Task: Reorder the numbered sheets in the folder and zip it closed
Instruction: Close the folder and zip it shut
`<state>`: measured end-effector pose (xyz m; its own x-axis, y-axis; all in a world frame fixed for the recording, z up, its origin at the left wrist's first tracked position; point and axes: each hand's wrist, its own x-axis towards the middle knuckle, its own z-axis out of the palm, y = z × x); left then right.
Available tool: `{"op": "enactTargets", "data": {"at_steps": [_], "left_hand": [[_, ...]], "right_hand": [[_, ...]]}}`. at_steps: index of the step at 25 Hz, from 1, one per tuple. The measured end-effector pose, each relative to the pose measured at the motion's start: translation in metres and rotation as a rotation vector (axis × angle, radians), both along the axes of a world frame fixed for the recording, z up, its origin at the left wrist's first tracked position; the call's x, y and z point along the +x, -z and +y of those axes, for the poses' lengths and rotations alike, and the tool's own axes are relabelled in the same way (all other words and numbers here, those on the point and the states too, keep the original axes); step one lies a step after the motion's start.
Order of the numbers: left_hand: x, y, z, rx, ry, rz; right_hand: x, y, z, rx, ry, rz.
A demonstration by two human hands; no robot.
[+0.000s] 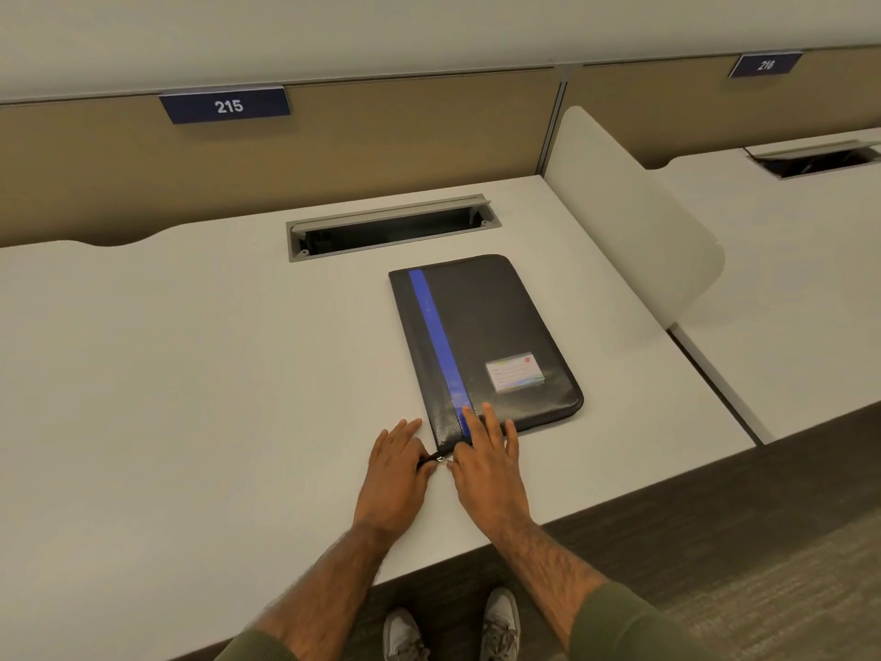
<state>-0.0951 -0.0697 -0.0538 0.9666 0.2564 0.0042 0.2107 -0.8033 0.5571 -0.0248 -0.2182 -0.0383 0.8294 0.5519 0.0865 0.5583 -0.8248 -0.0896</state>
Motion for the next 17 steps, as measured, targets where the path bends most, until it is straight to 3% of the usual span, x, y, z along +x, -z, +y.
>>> {"op": "enactTargets", "data": {"at_steps": [17], "left_hand": [[0.001, 0.004, 0.005, 0.067, 0.038, -0.065]], "right_hand": [[0.024, -0.009, -0.023, -0.054, 0.160, 0.003]]}}
